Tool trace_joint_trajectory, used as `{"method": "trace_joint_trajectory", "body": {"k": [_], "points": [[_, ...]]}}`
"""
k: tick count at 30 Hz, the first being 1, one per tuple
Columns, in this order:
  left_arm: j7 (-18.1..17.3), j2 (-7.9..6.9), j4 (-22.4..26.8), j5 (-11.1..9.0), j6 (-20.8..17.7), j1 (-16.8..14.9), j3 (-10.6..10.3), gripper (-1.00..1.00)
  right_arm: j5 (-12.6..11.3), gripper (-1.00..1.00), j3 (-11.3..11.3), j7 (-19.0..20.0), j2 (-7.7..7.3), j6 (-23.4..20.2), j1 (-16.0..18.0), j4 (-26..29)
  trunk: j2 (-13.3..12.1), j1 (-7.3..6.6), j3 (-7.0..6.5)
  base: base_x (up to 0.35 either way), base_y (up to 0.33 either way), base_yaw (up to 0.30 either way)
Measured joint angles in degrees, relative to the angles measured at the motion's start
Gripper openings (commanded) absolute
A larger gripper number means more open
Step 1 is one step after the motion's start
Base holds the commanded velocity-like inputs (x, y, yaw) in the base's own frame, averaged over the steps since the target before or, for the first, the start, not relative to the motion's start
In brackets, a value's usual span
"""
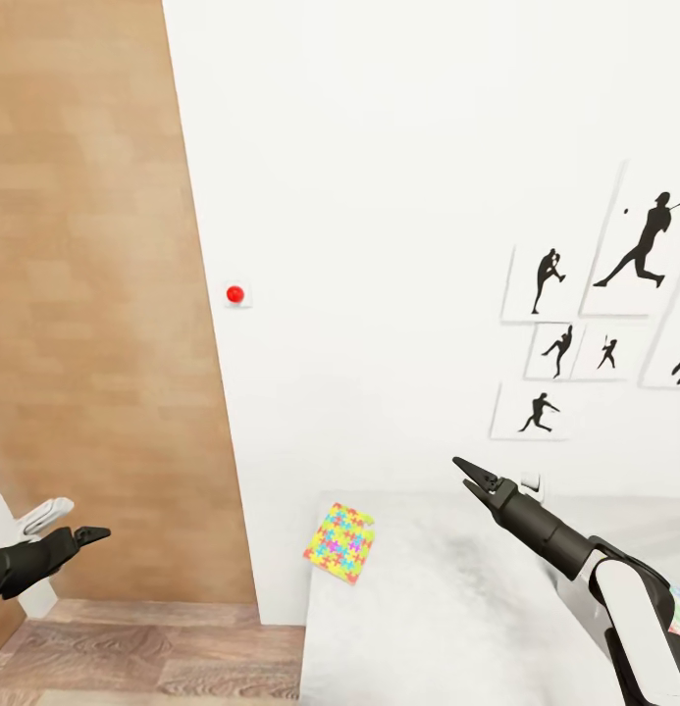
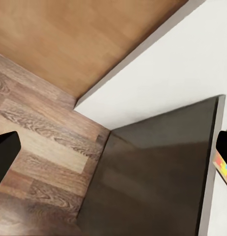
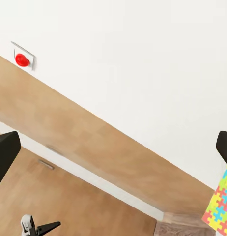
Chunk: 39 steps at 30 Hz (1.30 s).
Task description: Put all the toys in the child's room - the three board games (two on the bed and one on the table), the two jigsaw puzzles on the table, and the tennis ball on the table - inside the toy box on the table in the child's room.
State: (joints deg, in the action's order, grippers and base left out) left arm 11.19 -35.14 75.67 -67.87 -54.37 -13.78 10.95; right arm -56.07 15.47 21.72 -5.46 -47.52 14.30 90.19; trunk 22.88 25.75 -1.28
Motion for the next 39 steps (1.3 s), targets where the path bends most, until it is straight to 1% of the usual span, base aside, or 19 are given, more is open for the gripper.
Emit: {"method": "trace_joint_trajectory", "body": {"k": [6,8,9,12,14,15,18,20,21,22,23,24,27,28,30,33,35,36,39], "points": [[0.03,0.06,0.18,0.00,0.00,0.00,-0.07,1.00,0.80,1.00,-0.04,-0.84,0.06,0.49,0.00,0.05,0.00,0.01,0.00,0.027,0.005,0.000],[0.03,0.06,0.17,0.00,0.00,0.00,-0.20,1.00,2.50,1.00,-0.32,-2.79,0.28,0.91,0.00,0.07,0.00,0.01,0.00,0.006,0.001,0.000],[0.03,0.07,0.19,0.00,0.00,0.00,-0.35,1.00,3.12,1.00,-0.73,-3.60,0.47,0.96,0.00,0.07,0.00,0.01,0.00,0.004,0.001,0.000],[0.08,0.10,0.29,0.01,0.03,0.00,-1.61,1.00,5.89,1.00,-4.10,-8.24,1.45,1.10,-0.02,0.12,0.00,0.01,0.00,0.002,0.000,0.000],[0.13,0.19,0.36,0.04,0.06,0.00,-2.78,1.00,7.75,1.00,-7.74,-13.35,2.31,1.14,0.17,0.10,-0.01,0.01,0.00,0.001,0.000,0.000],[0.19,0.24,0.41,0.05,0.07,-0.01,-3.32,1.00,8.71,1.00,-10.20,-17.45,2.95,1.15,0.34,0.09,-0.01,0.01,0.00,0.000,0.000,0.000],[0.28,0.35,0.46,0.08,0.08,-0.01,-3.96,1.00,11.15,1.00,-14.86,-26.46,4.75,1.07,1.10,-0.04,-0.01,0.01,0.00,0.000,0.000,0.000],[0.40,0.78,0.48,0.07,0.08,-0.03,-4.27,1.00,11.71,1.00,-18.71,-37.11,7.30,0.93,2.55,-0.85,-0.01,0.01,0.00,0.000,0.000,0.000],[0.44,1.04,0.49,0.07,0.08,-0.07,-4.33,1.00,11.90,1.00,-19.72,-39.78,8.02,0.90,2.93,-1.37,-0.01,0.01,0.00,0.000,0.000,0.000],[0.53,1.82,0.49,0.10,0.09,-0.37,-4.60,1.00,12.02,1.00,-21.41,-44.39,9.32,0.89,3.68,-2.73,-0.02,0.01,0.00,0.000,0.000,0.000],[0.57,2.36,0.49,0.27,0.07,-0.69,-4.83,1.00,12.18,1.00,-22.28,-46.52,9.97,0.86,4.11,-3.57,-0.01,0.01,-0.01,0.000,0.000,0.000],[0.64,3.63,0.43,0.90,0.05,-1.59,-5.61,1.00,12.23,1.00,-23.68,-49.84,11.05,0.89,4.97,-5.24,-0.02,0.02,-0.01,0.000,0.000,0.000],[0.73,6.05,-0.08,3.77,0.05,-3.63,-7.53,1.00,12.32,1.00,-26.11,-53.69,12.46,1.45,6.71,-8.23,-0.02,0.01,-0.01,0.000,0.000,0.000],[0.77,7.63,-0.56,6.05,0.11,-4.95,-8.71,1.00,12.33,1.00,-26.60,-54.25,12.67,1.61,7.09,-8.77,-0.02,0.01,-0.01,0.000,0.000,0.000],[0.78,9.51,-1.18,9.07,0.19,-6.26,-9.60,1.00,12.36,1.00,-27.39,-55.11,12.95,1.91,7.62,-9.53,-0.01,0.01,-0.01,0.000,0.000,0.000],[0.79,15.62,-2.71,16.14,0.82,-9.71,-10.76,1.00,12.40,1.00,-28.48,-56.34,13.32,2.55,8.96,-10.62,-0.02,0.01,-0.01,0.000,0.000,0.000],[0.80,17.43,-3.61,17.68,1.03,-11.34,-11.00,1.00,12.44,1.00,-28.63,-56.51,13.32,2.68,9.70,-10.78,-0.01,0.01,-0.01,0.000,0.000,0.000],[0.79,19.64,-6.66,18.96,1.42,-14.44,-11.31,1.00,12.50,1.00,-28.79,-56.65,13.30,2.81,10.48,-10.88,-0.03,0.02,-0.02,0.000,0.000,0.000],[0.69,21.62,-14.38,21.46,2.15,-20.22,-11.52,1.00,12.50,1.00,-29.03,-56.79,13.34,3.14,10.99,-10.77,-0.02,0.01,-0.01,0.000,0.000,0.000]]}}
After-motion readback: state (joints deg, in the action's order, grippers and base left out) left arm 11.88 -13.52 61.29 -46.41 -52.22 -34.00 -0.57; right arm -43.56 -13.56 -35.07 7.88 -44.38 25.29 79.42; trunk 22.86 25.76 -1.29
